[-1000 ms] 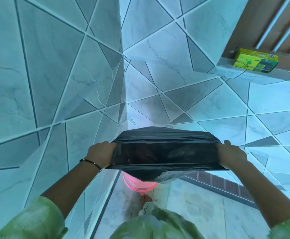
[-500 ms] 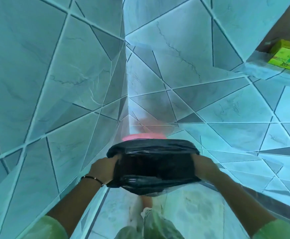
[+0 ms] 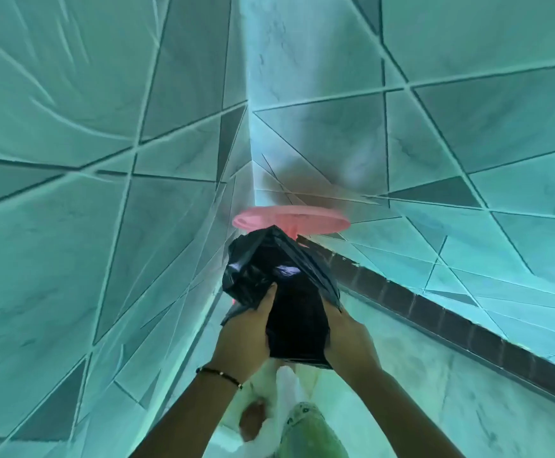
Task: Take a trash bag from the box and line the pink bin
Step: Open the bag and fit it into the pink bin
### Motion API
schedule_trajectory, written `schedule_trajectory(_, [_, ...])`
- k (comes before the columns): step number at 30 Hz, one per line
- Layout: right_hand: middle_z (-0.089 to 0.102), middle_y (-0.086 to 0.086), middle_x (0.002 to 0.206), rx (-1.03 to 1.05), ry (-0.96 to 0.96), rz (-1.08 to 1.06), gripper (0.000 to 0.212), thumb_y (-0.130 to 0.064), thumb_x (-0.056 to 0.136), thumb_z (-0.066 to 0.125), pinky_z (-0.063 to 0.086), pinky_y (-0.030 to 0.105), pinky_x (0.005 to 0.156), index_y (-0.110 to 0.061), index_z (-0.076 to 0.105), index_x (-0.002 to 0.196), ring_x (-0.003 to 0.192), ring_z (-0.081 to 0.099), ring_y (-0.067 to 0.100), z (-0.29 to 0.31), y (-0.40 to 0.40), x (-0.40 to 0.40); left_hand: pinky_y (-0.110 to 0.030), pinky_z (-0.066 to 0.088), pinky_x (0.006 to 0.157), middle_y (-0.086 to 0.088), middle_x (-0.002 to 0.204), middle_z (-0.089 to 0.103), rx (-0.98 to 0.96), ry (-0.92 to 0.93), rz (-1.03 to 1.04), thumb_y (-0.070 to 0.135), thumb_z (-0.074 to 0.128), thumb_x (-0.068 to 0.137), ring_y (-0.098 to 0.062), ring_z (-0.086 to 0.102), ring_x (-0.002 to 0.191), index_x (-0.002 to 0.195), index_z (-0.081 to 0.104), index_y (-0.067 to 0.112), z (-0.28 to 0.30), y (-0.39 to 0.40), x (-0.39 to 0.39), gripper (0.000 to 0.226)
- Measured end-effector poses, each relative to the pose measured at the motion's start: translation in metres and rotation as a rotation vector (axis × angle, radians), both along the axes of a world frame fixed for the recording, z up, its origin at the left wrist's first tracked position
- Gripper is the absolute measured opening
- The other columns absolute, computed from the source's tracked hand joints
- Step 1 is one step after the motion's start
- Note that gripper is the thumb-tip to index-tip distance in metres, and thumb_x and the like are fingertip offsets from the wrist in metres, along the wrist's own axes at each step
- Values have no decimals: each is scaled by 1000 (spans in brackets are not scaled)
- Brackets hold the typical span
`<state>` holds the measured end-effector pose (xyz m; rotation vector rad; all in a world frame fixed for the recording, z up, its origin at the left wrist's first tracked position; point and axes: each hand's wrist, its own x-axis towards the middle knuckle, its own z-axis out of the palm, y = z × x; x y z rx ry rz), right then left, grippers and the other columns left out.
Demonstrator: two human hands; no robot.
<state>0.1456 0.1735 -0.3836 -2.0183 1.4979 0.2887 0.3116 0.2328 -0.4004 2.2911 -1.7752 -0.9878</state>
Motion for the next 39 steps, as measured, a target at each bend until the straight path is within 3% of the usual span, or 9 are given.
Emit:
schedule_trajectory(9, [60, 10, 120, 125, 178, -173, 52, 3, 77, 44, 52, 41, 75, -15, 45, 126, 94, 61, 38, -108, -19, -27, -26, 44, 66, -13, 94, 68, 218, -3, 175, 13, 51, 89, -20, 53, 69, 150, 2, 26, -135, 17, 34, 80])
schedule_trajectory(14, [57, 10, 129, 191, 14, 20, 70, 0, 83, 43, 53, 43, 78, -24, 25, 146, 94, 63, 38, -127, -14, 7, -32, 52, 69, -12, 97, 62, 301, 84, 104, 13, 47, 89, -25, 61, 78, 148, -6, 35, -155, -7, 8, 82])
schedule_trajectory(17, [69, 11, 107, -160, -193, 168, 71, 3, 72, 53, 56, 31, 48, -16, 36, 138, 56, 67, 24, -119, -27, 24, -26, 40, 50, -11, 70, 59, -39, 42, 14, 8, 46, 81, -26, 58, 59, 149, 10, 33, -146, -35, 5, 80])
schedule_trajectory(20, [68, 9, 79, -416, -306, 151, 41, -3, 71, 50, 49, 25, 35, -11, 49, 111, 35, 55, 18, -115, -44, 20, -21, 34, 34, -7, 47, 54, -407, -15, 45, 12, 44, 73, -22, 49, 34, 139, 35, 19, -144, -49, 20, 67])
schedule_trajectory(22, [68, 9, 85, -259, -130, 111, 47, 3, 72, 59, 53, 33, 47, -13, 49, 114, 51, 63, 24, -128, -56, 14, -22, 36, 39, -9, 55, 56, -327, 13, 45, 5, 52, 75, -23, 51, 40, 143, 33, 20, -148, -53, 26, 72])
schedule_trajectory(26, [63, 9, 114, 347, 377, 248, 44, -12, 89, 40, 51, 39, 82, -20, 42, 132, 101, 62, 32, -183, -58, -8, -34, 50, 75, -11, 101, 62, 328, 12, -58, 6, 50, 86, -28, 62, 88, 149, 11, 34, -182, -45, 26, 80])
schedule_trajectory(29, [40, 1, 146, 382, 438, 209, 49, -12, 86, 39, 53, 37, 77, -25, 42, 133, 97, 63, 30, -205, -59, -27, -34, 48, 94, -8, 123, 61, 575, -38, -58, 11, 50, 88, -28, 58, 112, 135, 41, 22, -202, -29, 34, 50])
schedule_trajectory(32, [6, -5, 160, 310, 370, 106, 65, -5, 84, 40, 55, 36, 67, -30, 26, 142, 83, 66, 30, -213, -64, -34, -35, 51, 90, -11, 120, 61, 507, -42, 33, 14, 49, 89, -28, 61, 105, 141, 33, 24, -210, -18, 39, 55])
schedule_trajectory(39, [34, 4, 151, 198, 117, 366, 78, 6, 80, 42, 57, 35, 73, -27, 19, 147, 83, 68, 27, -213, -79, 9, -30, 45, 65, -18, 118, 58, 65, 124, 348, 2, 51, 86, -30, 60, 78, 146, 29, 21, -214, -52, 30, 67])
